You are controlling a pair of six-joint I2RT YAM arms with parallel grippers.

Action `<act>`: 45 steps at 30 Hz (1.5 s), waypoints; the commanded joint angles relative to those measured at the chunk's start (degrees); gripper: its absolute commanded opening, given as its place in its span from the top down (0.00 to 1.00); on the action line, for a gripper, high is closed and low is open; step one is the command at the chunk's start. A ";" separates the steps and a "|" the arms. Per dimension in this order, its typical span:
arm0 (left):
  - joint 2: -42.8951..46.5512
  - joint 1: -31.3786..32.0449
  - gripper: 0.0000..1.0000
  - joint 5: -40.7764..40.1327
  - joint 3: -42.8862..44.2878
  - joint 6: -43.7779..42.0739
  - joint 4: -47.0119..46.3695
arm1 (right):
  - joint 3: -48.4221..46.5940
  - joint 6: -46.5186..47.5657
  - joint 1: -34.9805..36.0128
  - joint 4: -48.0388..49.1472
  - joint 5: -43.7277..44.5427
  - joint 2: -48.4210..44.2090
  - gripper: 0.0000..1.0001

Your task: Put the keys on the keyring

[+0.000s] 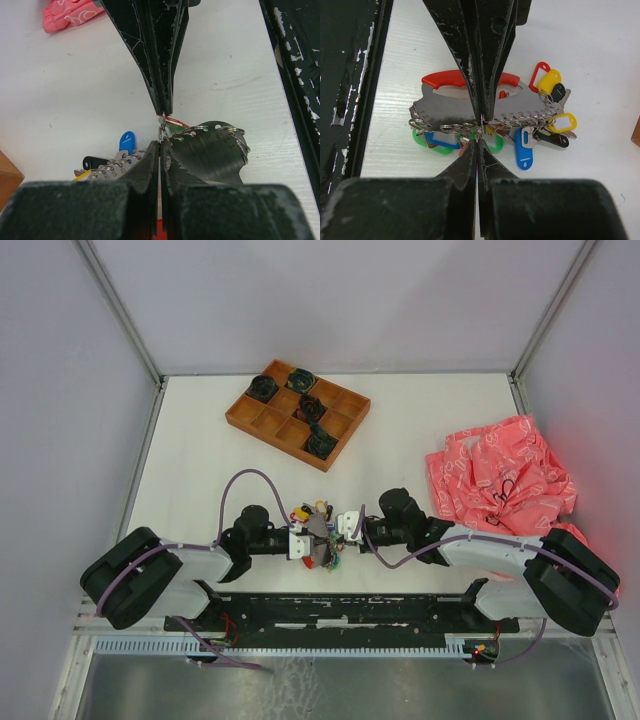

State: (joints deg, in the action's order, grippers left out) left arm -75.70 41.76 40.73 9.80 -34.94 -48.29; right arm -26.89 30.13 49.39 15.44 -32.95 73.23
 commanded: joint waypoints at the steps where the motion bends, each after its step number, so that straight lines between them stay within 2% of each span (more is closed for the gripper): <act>1: 1.26 0.25 0.97 1.89 1.97 -2.50 -2.55 | -2.39 0.44 0.25 2.43 -0.91 0.42 0.99; 16: 1.26 0.21 0.97 1.62 1.97 -2.75 -2.10 | -1.16 0.62 0.36 1.50 1.57 -2.86 0.99; 45: 1.19 0.22 0.97 2.46 2.21 -2.78 -2.22 | -2.19 0.17 0.36 2.74 -0.43 -0.20 0.99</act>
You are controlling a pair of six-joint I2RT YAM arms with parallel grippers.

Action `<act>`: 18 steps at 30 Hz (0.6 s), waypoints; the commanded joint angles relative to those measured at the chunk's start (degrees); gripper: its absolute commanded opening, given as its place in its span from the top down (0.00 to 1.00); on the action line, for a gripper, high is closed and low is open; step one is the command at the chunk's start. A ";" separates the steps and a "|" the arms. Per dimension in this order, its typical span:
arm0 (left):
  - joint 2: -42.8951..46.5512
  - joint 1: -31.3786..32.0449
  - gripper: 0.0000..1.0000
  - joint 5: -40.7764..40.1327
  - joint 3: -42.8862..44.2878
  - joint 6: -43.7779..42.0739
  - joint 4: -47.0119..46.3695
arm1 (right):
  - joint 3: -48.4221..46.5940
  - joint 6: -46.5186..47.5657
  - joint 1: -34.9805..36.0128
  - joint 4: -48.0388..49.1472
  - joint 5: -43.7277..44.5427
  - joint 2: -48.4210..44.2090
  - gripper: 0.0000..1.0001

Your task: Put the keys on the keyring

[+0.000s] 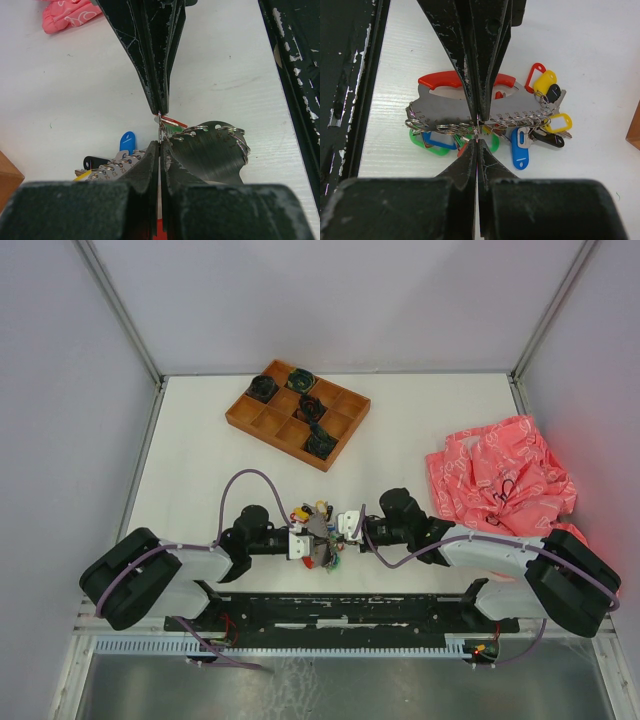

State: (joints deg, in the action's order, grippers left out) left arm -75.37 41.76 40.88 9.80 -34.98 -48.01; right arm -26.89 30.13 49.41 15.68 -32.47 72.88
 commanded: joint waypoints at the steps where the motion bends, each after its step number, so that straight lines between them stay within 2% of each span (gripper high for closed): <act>1: 0.85 0.24 0.97 2.35 2.23 -2.80 -2.45 | -2.26 0.12 0.34 2.58 -1.04 0.15 0.99; 18: 0.23 0.22 0.97 3.80 1.89 -0.50 -5.85 | -1.54 -0.62 1.00 7.21 -0.91 0.86 0.99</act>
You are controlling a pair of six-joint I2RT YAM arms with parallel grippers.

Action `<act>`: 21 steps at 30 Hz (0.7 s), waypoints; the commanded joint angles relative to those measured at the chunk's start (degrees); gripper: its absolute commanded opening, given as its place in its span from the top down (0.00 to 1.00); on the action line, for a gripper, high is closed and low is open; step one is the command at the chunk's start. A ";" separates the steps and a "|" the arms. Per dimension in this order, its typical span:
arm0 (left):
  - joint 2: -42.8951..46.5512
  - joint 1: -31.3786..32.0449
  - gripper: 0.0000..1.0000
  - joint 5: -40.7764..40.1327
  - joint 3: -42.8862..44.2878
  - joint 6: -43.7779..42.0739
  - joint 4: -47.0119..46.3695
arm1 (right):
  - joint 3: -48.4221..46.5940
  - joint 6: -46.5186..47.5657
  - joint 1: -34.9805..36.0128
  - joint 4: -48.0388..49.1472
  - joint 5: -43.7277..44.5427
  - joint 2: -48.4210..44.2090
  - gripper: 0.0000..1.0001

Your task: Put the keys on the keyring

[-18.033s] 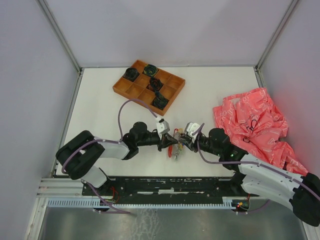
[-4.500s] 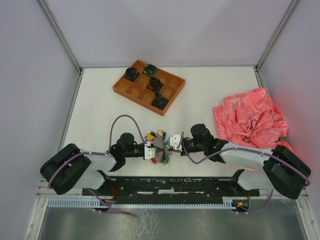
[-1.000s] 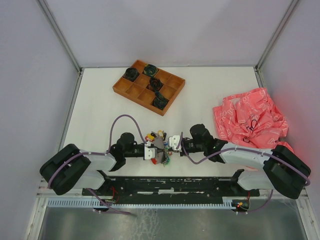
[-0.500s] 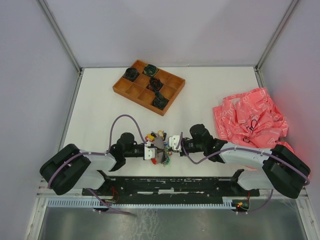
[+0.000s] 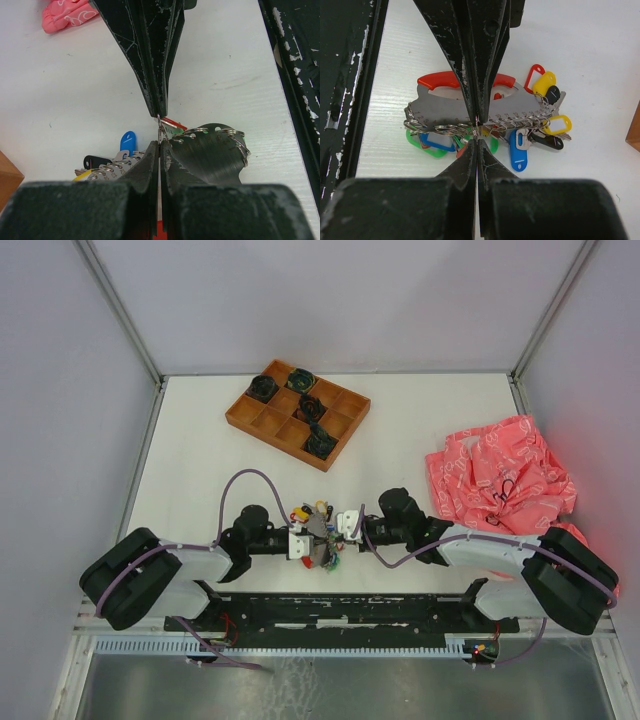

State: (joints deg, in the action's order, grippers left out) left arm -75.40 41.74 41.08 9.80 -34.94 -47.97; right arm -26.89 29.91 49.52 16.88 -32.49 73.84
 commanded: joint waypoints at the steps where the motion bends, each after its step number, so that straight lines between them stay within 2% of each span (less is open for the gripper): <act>1: 0.24 0.23 0.97 3.66 1.89 -0.49 -5.98 | -1.46 -0.51 0.93 6.43 -0.85 -0.10 0.99; 21: 0.68 0.27 0.97 3.75 0.68 1.33 -9.79 | 0.15 -1.47 1.55 11.17 -0.44 2.96 0.99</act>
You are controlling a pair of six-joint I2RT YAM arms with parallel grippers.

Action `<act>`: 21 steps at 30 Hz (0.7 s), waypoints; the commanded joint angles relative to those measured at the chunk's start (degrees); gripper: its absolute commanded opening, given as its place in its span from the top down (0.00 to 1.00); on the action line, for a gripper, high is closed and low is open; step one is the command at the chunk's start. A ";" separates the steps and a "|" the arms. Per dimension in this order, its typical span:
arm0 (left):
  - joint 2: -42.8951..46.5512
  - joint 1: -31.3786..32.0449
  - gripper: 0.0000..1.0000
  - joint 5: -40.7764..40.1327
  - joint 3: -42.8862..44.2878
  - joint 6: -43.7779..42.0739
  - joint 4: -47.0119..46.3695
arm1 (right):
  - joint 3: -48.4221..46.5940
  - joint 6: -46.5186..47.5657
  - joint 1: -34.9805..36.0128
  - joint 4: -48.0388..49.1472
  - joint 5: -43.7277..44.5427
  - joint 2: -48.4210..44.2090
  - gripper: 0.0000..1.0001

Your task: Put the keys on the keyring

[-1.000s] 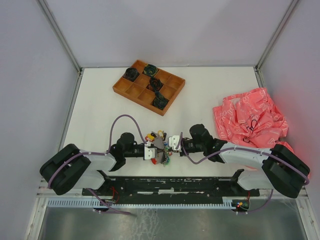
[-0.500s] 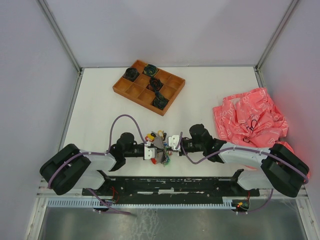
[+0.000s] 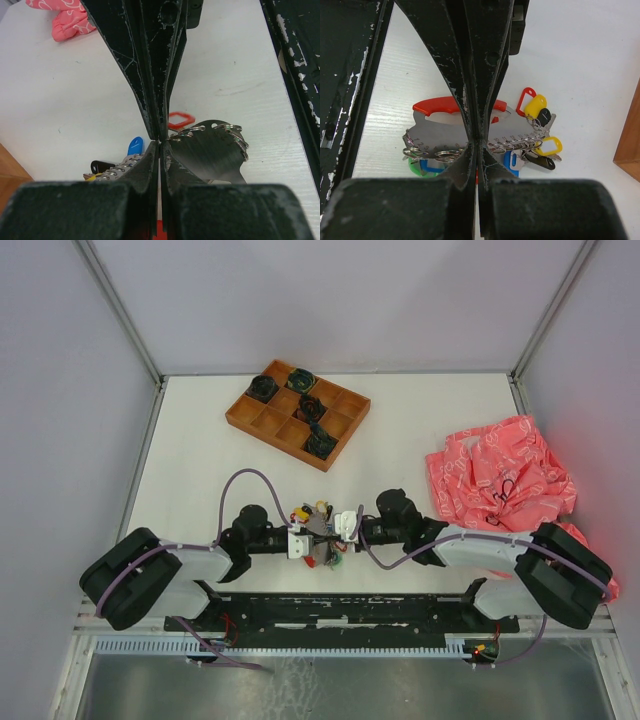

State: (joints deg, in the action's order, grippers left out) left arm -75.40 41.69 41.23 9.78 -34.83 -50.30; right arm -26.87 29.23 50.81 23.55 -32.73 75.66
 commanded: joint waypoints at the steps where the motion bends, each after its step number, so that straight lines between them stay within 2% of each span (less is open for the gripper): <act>1: 0.69 0.32 0.97 3.53 0.68 1.25 -7.44 | 0.16 -0.93 0.24 4.75 -0.09 1.42 0.99; 5: 1.18 0.29 0.97 2.44 0.66 0.58 -5.89 | 1.05 -2.61 0.26 5.62 1.97 0.01 0.99; 10: 1.88 0.26 0.97 0.99 0.59 -0.49 -3.40 | 0.68 -5.90 0.30 -3.95 7.77 -9.01 0.99; 12: 1.47 0.32 0.97 0.43 0.68 -0.59 -3.44 | -0.06 -10.37 0.34 -8.19 10.69 -11.99 0.99; 15: 1.25 0.27 0.97 -0.58 0.36 -0.44 -3.93 | -1.77 -18.94 0.61 -16.93 19.75 -15.08 0.99; 18: 1.64 0.32 0.97 -1.48 -0.12 -0.35 -4.46 | -5.43 -27.75 0.61 -26.83 29.71 -14.37 0.99; 21: 1.75 0.31 0.97 -1.94 -0.37 -0.04 -5.29 | -8.54 -34.76 0.63 -32.97 34.89 -11.47 0.99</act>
State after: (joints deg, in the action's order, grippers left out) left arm -74.87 41.67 40.34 9.65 -34.85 -50.04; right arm -29.95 7.99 51.27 2.13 -10.26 61.80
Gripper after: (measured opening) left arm 0.043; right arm 0.015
